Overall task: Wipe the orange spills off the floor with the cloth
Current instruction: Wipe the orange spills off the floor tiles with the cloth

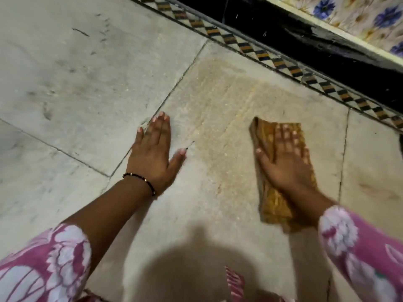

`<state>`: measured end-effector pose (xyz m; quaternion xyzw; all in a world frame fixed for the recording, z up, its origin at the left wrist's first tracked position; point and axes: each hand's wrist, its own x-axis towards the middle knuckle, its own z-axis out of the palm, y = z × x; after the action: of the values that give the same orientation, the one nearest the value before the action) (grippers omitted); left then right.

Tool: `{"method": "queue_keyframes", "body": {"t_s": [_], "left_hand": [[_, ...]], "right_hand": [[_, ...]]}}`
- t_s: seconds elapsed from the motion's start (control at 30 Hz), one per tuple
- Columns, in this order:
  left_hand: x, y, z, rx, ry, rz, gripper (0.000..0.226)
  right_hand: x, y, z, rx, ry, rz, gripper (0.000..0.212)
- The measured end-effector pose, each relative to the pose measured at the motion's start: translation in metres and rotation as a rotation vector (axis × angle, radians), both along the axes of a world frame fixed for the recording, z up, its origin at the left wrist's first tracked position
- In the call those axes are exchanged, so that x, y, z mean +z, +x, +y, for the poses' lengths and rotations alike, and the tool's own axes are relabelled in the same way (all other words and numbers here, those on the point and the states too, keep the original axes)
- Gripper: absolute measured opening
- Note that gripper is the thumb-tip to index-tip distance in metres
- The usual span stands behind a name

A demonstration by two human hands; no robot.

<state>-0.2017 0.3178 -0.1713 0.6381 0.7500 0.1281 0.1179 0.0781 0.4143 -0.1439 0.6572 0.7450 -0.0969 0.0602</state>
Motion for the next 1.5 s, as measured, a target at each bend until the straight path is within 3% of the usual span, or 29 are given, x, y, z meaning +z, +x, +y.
{"method": "queue_keyframes", "body": {"t_s": [0.13,0.27,0.33,0.4,0.47,0.57,0.7,0.87,1.0,1.17,1.3,1.37,1.5], "left_hand": [[0.001,0.007,-0.065,-0.007,-0.081,0.078,0.093],[-0.003,0.009,-0.078,0.025,-0.124,0.167,0.1],[-0.002,0.01,-0.075,0.036,-0.115,0.162,0.101],[-0.002,0.01,-0.076,0.026,-0.108,0.148,0.101],[-0.003,0.009,-0.078,0.025,-0.098,0.138,0.099],[-0.002,0.009,-0.078,0.025,-0.094,0.118,0.099],[0.0,0.01,-0.077,0.026,-0.083,0.112,0.099],[0.0,0.009,-0.078,0.019,-0.087,0.134,0.099],[-0.001,0.01,-0.077,0.0,-0.1,0.143,0.099],[0.017,0.031,-0.07,-0.065,-0.045,0.074,0.097],[0.025,0.079,-0.048,-0.289,-0.013,0.029,0.092],[0.023,0.104,-0.03,-0.408,-0.011,0.029,0.088],[0.019,0.146,0.017,-0.451,0.062,0.059,0.083]], "right_hand": [[-0.008,-0.066,0.045,-0.078,-0.04,0.036,0.074],[-0.013,-0.14,-0.001,0.422,-0.007,0.041,0.064],[-0.009,-0.136,-0.035,0.648,0.013,0.02,0.06],[-0.01,-0.101,-0.056,0.719,0.038,0.034,0.059],[-0.011,-0.056,-0.06,0.653,0.034,0.024,0.059],[-0.007,-0.021,-0.036,0.357,0.001,-0.014,0.061],[-0.007,-0.068,0.012,0.1,-0.049,0.01,0.06],[-0.009,-0.118,-0.024,0.359,-0.025,0.028,0.058],[-0.008,-0.045,-0.083,0.45,0.015,0.04,0.058],[-0.003,0.091,-0.136,0.034,0.015,-0.008,0.064],[-0.004,0.073,-0.126,-0.484,0.021,0.027,0.068],[-0.007,0.041,-0.107,-0.396,0.012,0.03,0.061],[-0.009,0.022,-0.037,0.116,0.024,0.065,0.057]]}}
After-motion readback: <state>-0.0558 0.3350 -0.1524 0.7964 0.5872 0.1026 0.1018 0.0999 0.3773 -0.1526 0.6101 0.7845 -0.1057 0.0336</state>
